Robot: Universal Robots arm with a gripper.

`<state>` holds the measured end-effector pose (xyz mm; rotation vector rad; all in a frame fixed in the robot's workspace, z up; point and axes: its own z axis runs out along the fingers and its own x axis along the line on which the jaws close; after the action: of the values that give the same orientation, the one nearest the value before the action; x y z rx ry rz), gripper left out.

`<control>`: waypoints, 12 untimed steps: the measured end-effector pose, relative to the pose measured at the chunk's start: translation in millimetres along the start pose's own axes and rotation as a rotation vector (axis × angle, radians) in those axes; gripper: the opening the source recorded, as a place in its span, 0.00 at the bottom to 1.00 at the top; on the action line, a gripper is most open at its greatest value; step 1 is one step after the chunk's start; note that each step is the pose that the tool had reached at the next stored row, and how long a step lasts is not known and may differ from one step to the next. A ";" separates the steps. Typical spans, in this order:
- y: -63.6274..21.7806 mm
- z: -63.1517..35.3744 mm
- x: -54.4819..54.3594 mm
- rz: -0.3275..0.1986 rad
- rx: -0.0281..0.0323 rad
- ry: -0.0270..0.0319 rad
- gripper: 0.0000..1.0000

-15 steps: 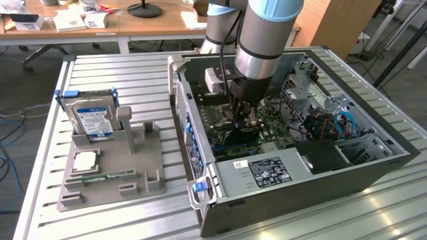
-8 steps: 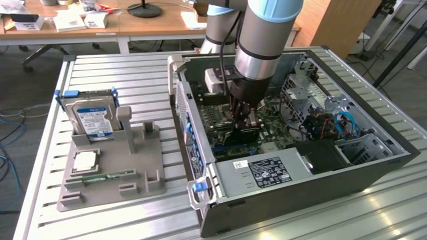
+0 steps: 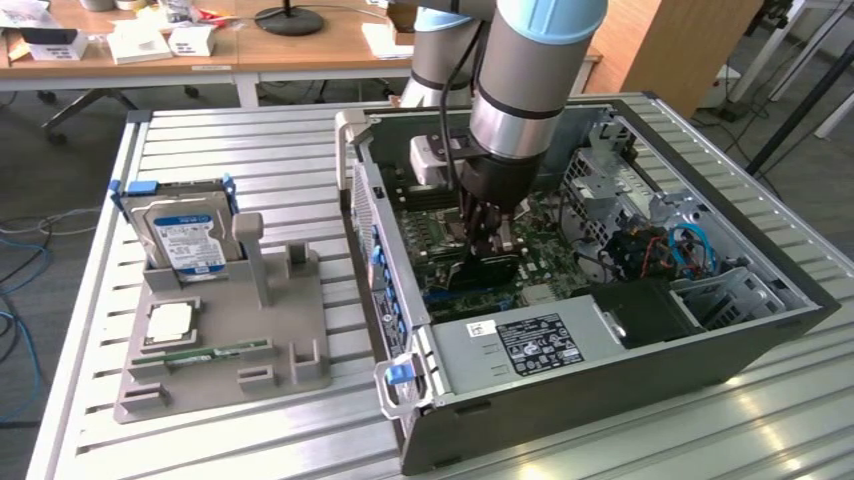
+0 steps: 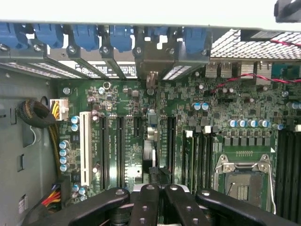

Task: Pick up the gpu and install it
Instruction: 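Press down on the gpu until it lock into place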

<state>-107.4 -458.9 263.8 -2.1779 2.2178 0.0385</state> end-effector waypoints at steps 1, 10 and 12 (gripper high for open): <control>0.0 -3.9 0.0 0.000 -0.0011 0.0020 0.10; -0.1 -35.9 -1.2 0.000 -0.0015 0.0027 0.10; -0.2 -43.3 -1.5 0.000 -0.0015 0.0027 0.10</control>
<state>-107.5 -459.1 307.2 -2.1801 2.2198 0.0373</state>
